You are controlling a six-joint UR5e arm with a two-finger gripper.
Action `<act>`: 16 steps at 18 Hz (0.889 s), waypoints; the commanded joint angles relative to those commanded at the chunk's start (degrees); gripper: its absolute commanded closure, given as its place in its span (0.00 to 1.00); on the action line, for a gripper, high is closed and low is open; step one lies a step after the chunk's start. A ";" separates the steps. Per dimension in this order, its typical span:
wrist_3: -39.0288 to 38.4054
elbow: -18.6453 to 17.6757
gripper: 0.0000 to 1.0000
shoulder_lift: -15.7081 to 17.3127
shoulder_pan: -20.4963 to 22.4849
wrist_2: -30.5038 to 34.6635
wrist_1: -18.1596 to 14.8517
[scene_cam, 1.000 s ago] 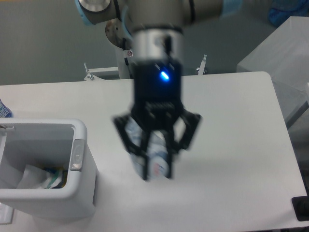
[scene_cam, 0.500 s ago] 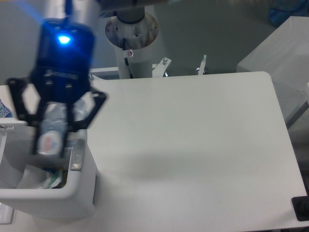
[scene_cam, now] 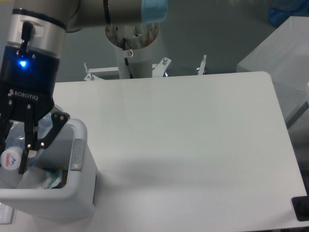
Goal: Place the trash in the trash can
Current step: 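Lower the bottle into the bin and open the gripper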
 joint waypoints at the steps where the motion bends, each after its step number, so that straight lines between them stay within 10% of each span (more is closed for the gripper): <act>1: 0.00 0.00 0.67 -0.26 0.09 0.00 0.00; 16: 0.35 -0.79 0.58 -4.57 -0.70 0.26 0.00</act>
